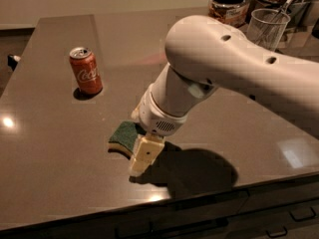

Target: Move sponge near 7up can

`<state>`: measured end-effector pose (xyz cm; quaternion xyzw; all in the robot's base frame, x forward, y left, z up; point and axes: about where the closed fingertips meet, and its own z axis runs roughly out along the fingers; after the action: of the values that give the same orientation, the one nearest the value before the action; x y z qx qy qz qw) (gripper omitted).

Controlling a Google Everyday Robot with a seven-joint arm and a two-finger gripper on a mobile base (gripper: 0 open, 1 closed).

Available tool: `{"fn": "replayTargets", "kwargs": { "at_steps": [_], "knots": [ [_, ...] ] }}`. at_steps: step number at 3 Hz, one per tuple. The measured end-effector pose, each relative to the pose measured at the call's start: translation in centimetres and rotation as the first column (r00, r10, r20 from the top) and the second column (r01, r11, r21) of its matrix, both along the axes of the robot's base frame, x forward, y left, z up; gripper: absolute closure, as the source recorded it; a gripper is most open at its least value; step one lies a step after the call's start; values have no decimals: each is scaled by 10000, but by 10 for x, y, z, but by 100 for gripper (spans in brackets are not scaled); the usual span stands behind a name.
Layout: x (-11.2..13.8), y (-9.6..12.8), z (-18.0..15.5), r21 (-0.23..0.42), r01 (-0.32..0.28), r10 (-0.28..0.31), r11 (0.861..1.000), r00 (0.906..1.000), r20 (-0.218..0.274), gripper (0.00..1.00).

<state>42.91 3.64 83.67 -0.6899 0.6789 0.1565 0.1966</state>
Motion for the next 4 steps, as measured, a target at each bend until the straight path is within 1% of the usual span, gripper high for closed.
{"fn": "replayTargets", "kwargs": {
  "at_steps": [1, 2, 3, 4],
  "knots": [
    [9, -2, 2, 147, 155, -155, 9998, 9999, -47, 41],
    [26, -10, 13, 137, 725, -724, 9973, 9973, -78, 64],
    [59, -28, 34, 117, 1850, -1852, 9827, 9825, 183, 87],
    [103, -55, 51, 108, 3239, -3240, 9460, 9446, 522, 100]
  ]
}}
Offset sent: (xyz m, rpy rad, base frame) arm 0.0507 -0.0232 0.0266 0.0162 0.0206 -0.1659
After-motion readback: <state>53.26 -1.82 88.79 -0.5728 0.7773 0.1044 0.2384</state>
